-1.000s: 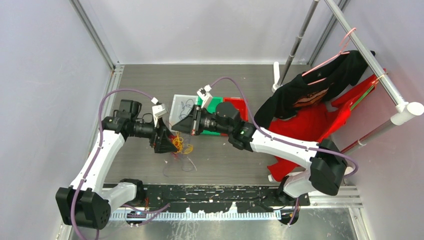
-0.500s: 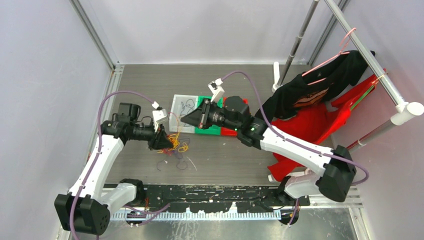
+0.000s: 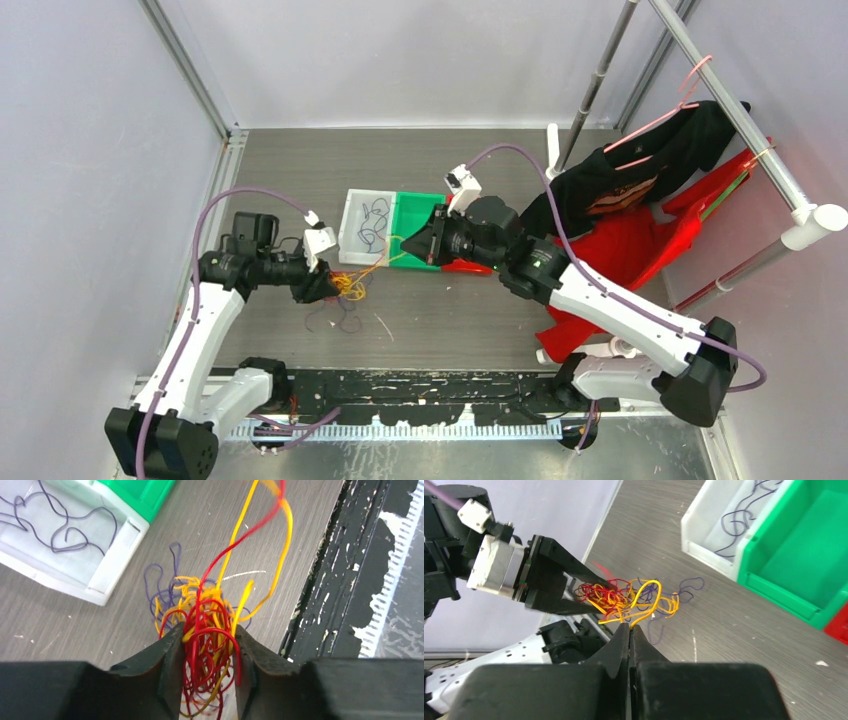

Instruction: Untangle the cables

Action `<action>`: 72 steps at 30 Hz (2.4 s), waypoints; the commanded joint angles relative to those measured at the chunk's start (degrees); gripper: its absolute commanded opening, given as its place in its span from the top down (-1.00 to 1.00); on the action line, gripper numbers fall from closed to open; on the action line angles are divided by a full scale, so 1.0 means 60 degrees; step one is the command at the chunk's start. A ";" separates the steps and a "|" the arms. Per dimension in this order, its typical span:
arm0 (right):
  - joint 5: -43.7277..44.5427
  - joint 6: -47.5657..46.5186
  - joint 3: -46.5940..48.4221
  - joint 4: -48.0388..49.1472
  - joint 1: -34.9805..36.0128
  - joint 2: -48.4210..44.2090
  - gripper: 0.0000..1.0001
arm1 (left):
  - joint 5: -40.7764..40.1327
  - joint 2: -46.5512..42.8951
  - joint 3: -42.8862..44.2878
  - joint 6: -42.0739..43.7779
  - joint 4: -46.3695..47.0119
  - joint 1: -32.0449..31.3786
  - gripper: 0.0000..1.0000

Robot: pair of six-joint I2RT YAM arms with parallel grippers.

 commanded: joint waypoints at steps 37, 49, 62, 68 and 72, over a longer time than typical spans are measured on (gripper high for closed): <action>-0.4400 0.1387 0.1679 0.3157 0.0561 0.1986 0.98 | 0.3341 -0.0023 0.1426 -0.4481 0.2691 0.0028 0.00; -0.4467 0.1479 0.1616 0.3307 0.0778 0.2068 0.98 | 0.3720 -0.0042 0.1330 -0.3797 0.2250 0.0038 0.74; -0.3553 0.2304 0.0103 0.5649 0.1174 0.2087 0.23 | 0.1567 -0.0718 0.1313 -0.7544 0.5099 0.0033 1.00; -0.2625 0.1864 0.0070 0.5908 0.1610 0.2281 0.00 | 0.1117 -0.1050 0.1627 -0.8467 0.5042 0.0024 1.00; -0.2232 0.1729 -0.0128 0.6039 0.1787 0.2390 -0.01 | 0.0992 -0.1234 0.2052 -0.8479 0.4762 0.0028 1.00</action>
